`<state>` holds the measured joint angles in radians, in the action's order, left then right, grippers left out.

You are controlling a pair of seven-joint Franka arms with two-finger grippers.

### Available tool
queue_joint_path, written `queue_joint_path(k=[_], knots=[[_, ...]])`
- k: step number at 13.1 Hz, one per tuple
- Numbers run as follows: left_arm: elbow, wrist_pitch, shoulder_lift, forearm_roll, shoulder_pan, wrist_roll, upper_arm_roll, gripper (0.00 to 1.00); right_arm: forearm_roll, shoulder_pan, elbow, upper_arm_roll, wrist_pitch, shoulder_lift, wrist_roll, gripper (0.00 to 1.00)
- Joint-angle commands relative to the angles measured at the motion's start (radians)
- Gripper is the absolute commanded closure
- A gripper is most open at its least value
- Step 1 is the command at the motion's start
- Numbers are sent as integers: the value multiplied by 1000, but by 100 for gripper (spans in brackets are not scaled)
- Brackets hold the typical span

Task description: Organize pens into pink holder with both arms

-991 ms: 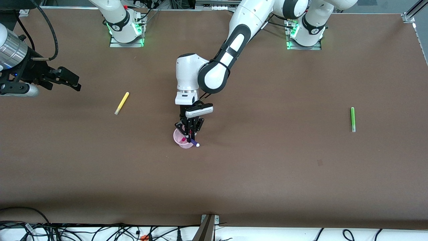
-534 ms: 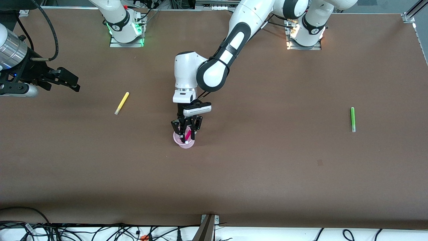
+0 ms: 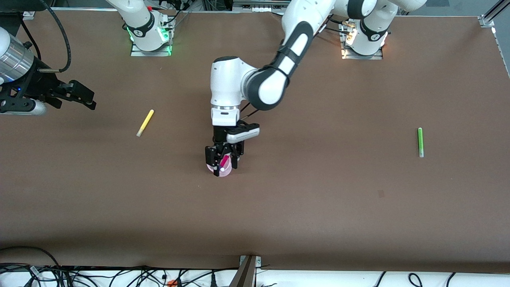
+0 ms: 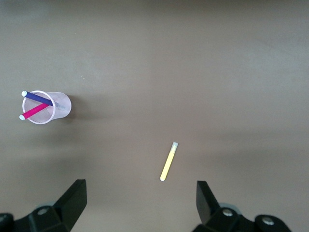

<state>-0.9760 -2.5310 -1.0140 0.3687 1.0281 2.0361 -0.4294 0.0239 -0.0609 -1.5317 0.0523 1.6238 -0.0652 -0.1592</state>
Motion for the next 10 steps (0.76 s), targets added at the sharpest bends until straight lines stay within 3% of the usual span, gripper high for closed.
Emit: queue_joint_path(k=[1,3,5,8,10], knots=[[-102,24,135,-179,-8,-184,21,14,-15,13,1,15,4,8,6,0],[-136,119,213,-324,-23,-345,21,0,-13,13,1,14,7,8,6,0],[-174,249,287,-422,-60,-494,23,0,-15,13,1,12,10,7,6,0],[-309,365,431,-558,-129,-742,23,0,-15,15,1,7,10,5,7,0],[-325,508,492,-628,-205,-940,23,0,-15,15,1,9,11,2,7,0]])
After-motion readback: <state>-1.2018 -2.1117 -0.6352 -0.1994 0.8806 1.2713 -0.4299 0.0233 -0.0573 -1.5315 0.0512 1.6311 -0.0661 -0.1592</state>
